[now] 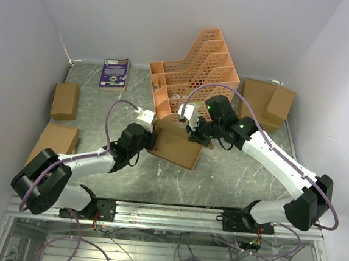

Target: Fold the paper box

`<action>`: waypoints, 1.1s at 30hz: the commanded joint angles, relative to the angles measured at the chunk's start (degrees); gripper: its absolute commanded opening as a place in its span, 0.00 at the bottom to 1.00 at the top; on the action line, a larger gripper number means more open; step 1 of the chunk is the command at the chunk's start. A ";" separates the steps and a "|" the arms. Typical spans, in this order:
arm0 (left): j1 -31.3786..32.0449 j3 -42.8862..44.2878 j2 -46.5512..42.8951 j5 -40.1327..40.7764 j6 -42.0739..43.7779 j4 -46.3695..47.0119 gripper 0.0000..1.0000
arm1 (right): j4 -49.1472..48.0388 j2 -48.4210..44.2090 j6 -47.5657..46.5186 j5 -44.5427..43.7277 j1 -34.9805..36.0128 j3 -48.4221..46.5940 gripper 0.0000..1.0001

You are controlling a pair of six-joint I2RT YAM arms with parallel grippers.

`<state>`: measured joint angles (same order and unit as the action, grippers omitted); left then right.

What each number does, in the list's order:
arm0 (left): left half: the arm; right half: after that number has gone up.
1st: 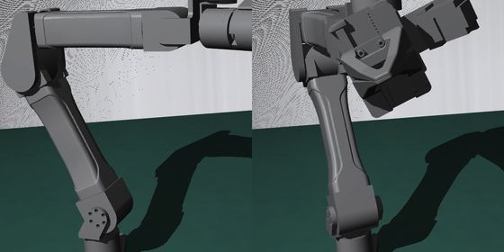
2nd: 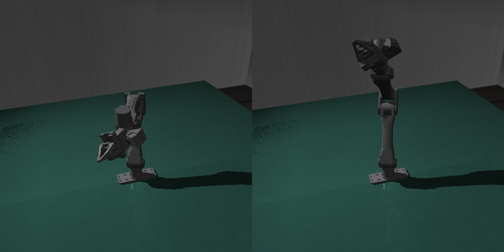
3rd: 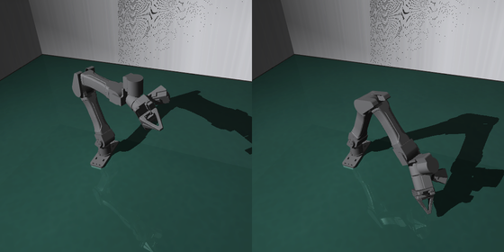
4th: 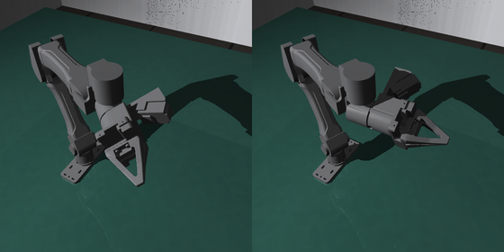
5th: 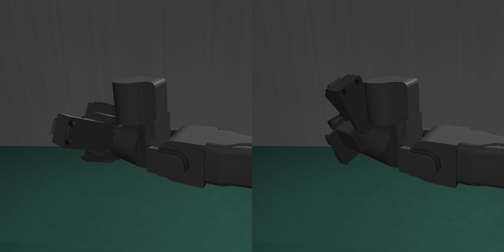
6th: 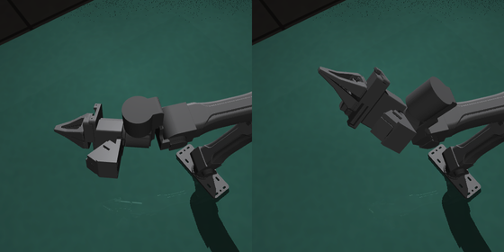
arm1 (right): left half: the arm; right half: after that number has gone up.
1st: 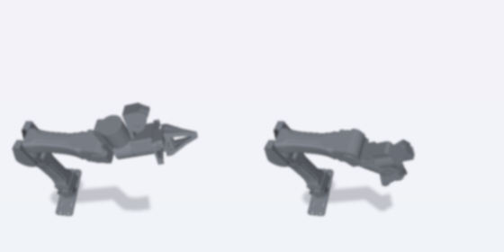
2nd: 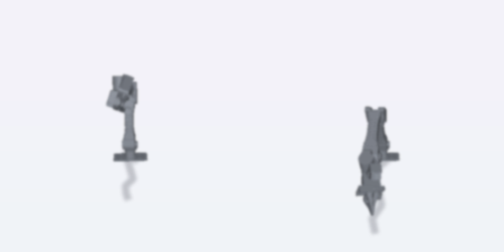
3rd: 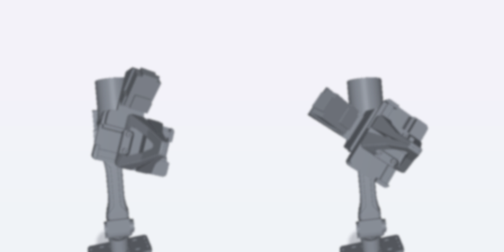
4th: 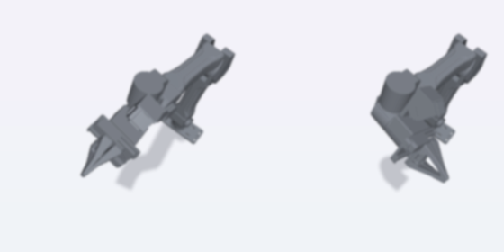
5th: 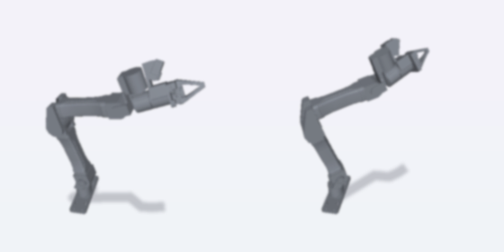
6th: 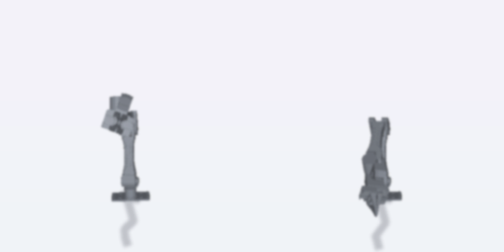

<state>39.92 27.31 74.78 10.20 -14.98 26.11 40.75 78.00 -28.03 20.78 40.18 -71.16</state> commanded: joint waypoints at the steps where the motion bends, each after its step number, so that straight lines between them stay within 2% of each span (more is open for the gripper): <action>1: 0.95 1.59 -1.13 -1.62 -0.21 2.51 0.36 | -3.57 0.58 0.08 2.19 0.69 -1.64 0.00; 6: 0.95 0.97 -2.41 -0.87 -1.77 3.36 0.40 | -3.52 0.67 -0.15 2.34 0.69 -1.53 0.00; 19: 0.51 0.15 -1.94 0.32 -9.48 6.48 0.38 | -4.46 -0.35 -1.31 -0.50 1.88 0.29 0.00; 23: 0.42 -0.57 -0.82 0.21 -11.03 8.22 0.51 | -4.87 -0.81 -1.47 -0.52 2.22 1.13 0.00; 33: -1.66 -4.84 -0.12 -2.36 -14.93 13.30 0.50 | -5.70 -1.19 -1.32 -1.06 2.21 2.79 0.00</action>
<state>39.38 23.77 74.94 10.57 -26.79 31.90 37.08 78.08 -29.19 18.55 41.60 -68.77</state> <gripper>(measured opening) 0.498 0.009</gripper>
